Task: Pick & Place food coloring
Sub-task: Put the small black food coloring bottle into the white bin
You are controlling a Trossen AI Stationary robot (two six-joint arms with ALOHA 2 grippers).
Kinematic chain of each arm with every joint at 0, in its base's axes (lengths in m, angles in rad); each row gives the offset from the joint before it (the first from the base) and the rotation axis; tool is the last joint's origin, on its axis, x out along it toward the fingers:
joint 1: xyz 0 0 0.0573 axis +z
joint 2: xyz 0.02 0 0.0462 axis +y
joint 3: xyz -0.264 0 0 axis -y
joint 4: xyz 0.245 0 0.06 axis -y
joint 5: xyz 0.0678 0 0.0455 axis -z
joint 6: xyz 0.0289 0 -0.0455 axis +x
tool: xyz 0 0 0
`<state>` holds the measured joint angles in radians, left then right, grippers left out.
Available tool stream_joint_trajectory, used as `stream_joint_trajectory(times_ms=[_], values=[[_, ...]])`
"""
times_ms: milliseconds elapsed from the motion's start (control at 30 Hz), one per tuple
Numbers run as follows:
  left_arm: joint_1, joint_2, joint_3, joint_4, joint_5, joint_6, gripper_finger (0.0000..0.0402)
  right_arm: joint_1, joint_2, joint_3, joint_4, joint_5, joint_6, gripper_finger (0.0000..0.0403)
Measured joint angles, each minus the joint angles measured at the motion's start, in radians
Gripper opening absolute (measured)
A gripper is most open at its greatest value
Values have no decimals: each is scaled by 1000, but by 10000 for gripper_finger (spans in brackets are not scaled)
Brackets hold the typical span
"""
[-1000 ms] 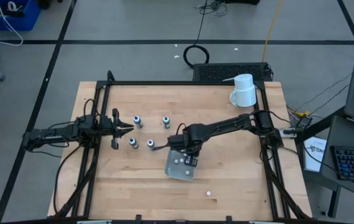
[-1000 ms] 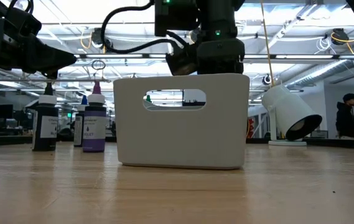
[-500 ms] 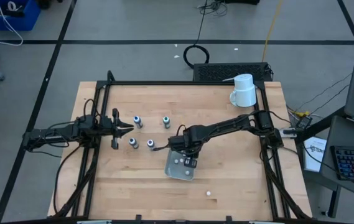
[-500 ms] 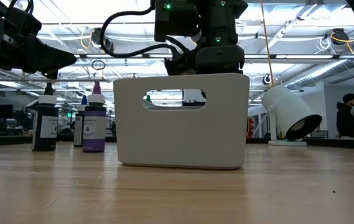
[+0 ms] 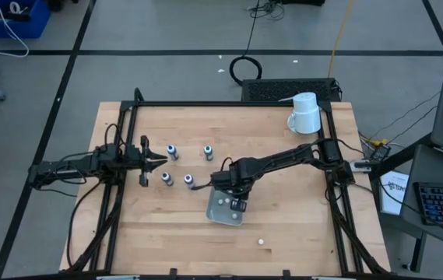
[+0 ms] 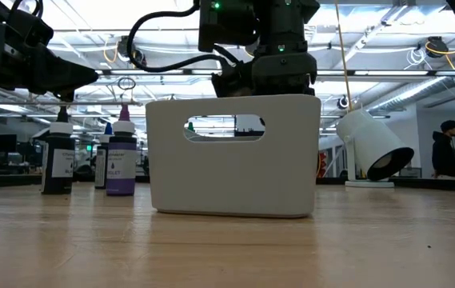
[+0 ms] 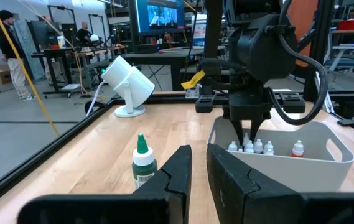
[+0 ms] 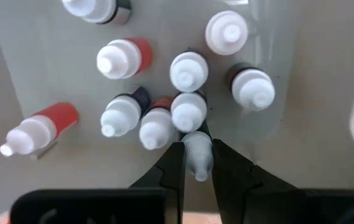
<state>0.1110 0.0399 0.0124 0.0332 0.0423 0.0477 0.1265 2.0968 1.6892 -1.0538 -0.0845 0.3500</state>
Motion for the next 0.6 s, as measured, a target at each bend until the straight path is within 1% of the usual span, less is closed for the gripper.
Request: stream_joint_trajectory(times_ms=[167,333,600], values=[[0,0,0,0,0,0,58,-1,-5,-42,66,-26,5,44],[0,0,0,0,0,0,58,-1,-6,-52,81,-43,8,46],[0,0,0,1,0,0,58,-1,-4,-55,86,-50,51,90]])
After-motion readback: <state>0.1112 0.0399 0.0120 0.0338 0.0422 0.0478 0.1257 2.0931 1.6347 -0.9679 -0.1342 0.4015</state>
